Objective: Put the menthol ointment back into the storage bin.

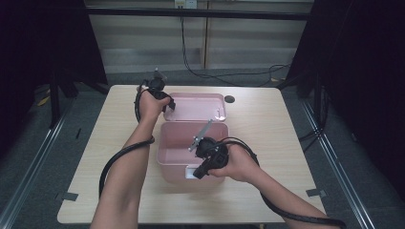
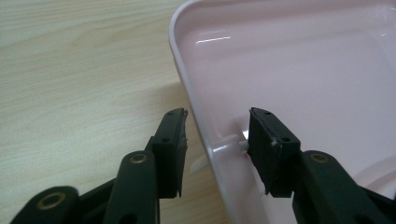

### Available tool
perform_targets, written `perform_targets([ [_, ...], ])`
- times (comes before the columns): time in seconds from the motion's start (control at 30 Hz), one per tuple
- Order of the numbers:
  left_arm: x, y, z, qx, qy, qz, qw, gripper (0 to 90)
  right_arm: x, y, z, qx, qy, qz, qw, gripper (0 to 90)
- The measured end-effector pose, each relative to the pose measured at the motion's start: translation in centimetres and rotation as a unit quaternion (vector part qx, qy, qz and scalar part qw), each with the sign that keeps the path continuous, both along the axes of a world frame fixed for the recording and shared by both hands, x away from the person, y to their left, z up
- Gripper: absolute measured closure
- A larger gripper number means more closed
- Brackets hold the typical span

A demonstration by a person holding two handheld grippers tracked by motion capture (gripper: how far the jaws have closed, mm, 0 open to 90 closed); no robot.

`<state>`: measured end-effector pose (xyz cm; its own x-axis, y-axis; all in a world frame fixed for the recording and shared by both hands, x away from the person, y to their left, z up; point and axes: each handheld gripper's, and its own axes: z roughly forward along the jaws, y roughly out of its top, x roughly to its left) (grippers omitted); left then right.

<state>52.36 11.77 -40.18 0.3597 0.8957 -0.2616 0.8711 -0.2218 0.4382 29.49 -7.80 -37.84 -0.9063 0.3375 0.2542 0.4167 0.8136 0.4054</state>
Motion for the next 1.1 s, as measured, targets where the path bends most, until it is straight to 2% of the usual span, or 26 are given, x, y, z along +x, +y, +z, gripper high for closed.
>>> perform_targets([
  [0.23,0.27,-0.19,0.11,0.001,0.007,0.009,0.9999,59.4,-0.03,0.08,0.0,-0.002,-0.001,0.0,1.0,90.0],
  [0.43,0.47,-0.15,-0.02,0.0,0.0,0.023,0.9997,58.6,0.02,0.09,0.01,-0.003,0.0,0.002,1.0,90.0],
  [0.47,0.52,-0.07,-0.04,-0.002,-0.004,0.031,0.9995,58.7,0.01,0.09,0.0,-0.002,-0.001,0.002,1.0,90.0],
  [0.67,0.6,-0.12,-0.02,-0.014,0.015,0.052,0.9985,65.9,0.03,0.21,0.04,-0.006,0.0,0.0,1.0,90.0],
  [0.77,0.69,-0.04,0.1,-0.012,0.022,0.05,0.9985,66.8,0.02,0.21,0.02,-0.005,-0.001,0.001,1.0,90.0],
  [0.87,0.69,-0.25,0.19,-0.018,0.024,0.068,0.9973,67.4,0.05,0.21,0.01,-0.005,-0.003,0.004,1.0,90.0],
  [0.97,0.76,-0.31,0.24,-0.008,0.026,0.059,0.9979,67.2,0.06,0.21,-0.01,-0.004,-0.002,0.003,1.0,90.0],
  [1.07,0.8,-0.32,0.06,-0.01,0.026,0.062,0.9977,66.5,0.09,0.24,-0.01,-0.004,-0.003,0.004,1.0,90.0],
  [1.1,0.83,-0.27,0.05,-0.007,0.02,0.062,0.9978,64.3,0.06,0.25,0.02,-0.005,-0.001,0.0,1.0,90.0],
])
